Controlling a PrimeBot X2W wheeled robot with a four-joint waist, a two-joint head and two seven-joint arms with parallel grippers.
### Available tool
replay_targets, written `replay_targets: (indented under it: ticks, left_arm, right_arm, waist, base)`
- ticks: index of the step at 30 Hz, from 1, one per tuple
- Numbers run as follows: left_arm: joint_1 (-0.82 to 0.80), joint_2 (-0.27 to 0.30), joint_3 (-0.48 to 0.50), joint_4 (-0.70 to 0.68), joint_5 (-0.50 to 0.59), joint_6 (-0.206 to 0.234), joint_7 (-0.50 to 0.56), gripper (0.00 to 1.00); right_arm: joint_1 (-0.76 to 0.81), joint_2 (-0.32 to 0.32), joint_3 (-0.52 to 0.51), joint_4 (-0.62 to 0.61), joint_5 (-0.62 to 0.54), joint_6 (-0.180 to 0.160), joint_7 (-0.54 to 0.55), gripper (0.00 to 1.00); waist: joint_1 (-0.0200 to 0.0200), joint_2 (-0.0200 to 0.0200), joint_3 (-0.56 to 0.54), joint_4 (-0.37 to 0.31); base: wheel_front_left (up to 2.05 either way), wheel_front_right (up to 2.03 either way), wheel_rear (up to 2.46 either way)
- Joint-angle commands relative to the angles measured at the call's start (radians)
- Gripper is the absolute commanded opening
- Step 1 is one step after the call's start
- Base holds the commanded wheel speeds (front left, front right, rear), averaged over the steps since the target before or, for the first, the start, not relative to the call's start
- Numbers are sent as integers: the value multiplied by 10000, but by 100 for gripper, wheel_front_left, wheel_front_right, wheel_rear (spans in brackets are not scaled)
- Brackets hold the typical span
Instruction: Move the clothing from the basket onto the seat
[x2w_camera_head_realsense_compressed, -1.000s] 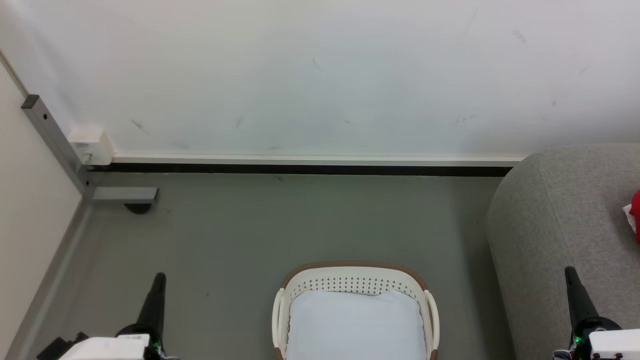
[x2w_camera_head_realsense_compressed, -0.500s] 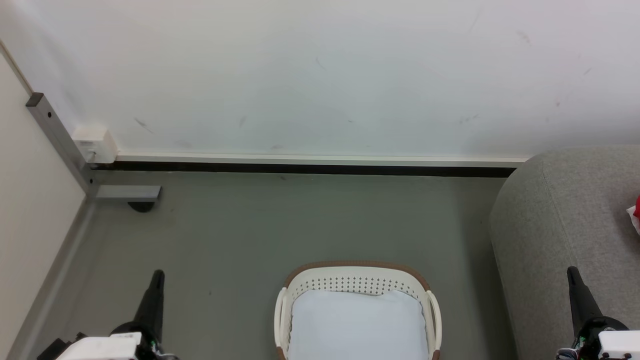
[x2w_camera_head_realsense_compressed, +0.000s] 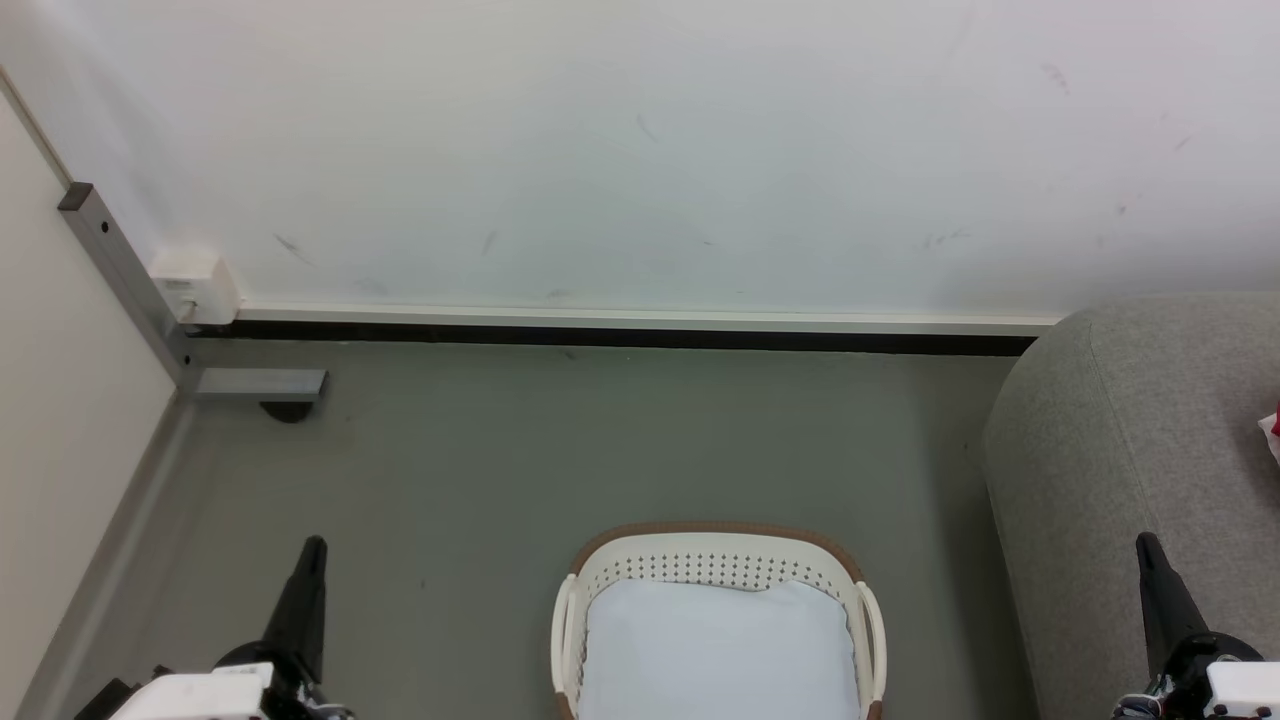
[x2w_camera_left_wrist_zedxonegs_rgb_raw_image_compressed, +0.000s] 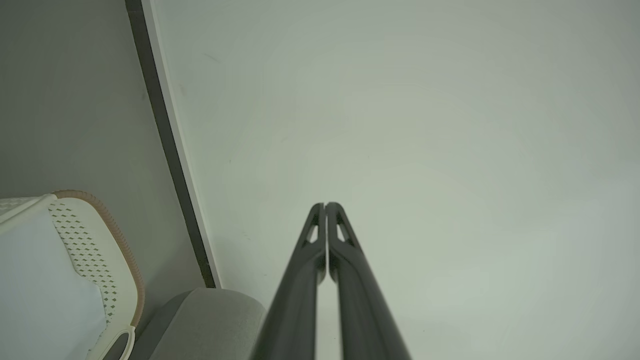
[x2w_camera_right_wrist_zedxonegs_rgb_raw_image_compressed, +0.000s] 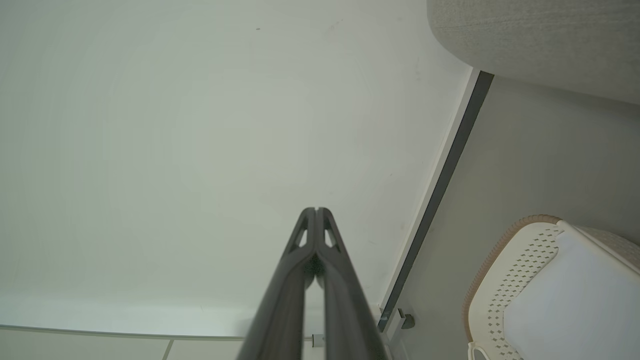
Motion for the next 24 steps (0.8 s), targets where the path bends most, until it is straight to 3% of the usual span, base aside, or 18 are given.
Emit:
replay_targets:
  ticks: [1, 24]
  left_arm:
    - [-82, 73, 15, -35, -138, -60, 39, 0]
    - [-80, 71, 13, -36, -140, -61, 37, 0]
  right_arm:
    - [-108, 9, -46, -48, -2, -21, -8, 0]
    - [-109, 21, -61, -47, -26, -21, 14, 0]
  waist:
    - [0, 0, 0, -1]
    - [0, 0, 0, -1]
  base:
    - [0, 0, 0]
    - [0, 0, 0]
